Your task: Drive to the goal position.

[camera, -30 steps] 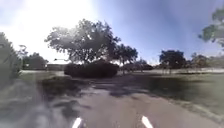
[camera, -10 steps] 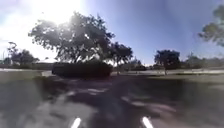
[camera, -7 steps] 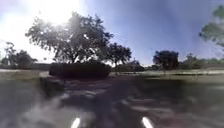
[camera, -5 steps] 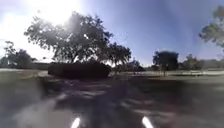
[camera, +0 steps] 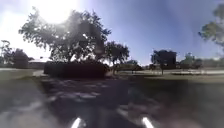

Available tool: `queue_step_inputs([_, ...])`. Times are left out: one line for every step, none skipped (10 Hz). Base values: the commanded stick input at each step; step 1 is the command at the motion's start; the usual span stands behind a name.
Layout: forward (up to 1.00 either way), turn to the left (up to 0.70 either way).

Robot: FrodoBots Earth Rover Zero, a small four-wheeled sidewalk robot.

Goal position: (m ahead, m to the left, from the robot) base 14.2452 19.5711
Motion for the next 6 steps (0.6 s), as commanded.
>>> queue_step_inputs([0.70, 0.35])
queue_step_inputs([0.70, 0.35])
queue_step_inputs([0.70, 0.35])
queue_step_inputs([0.70, 0.35])
queue_step_inputs([0.70, 0.35])
queue_step_inputs([0.70, 0.35])
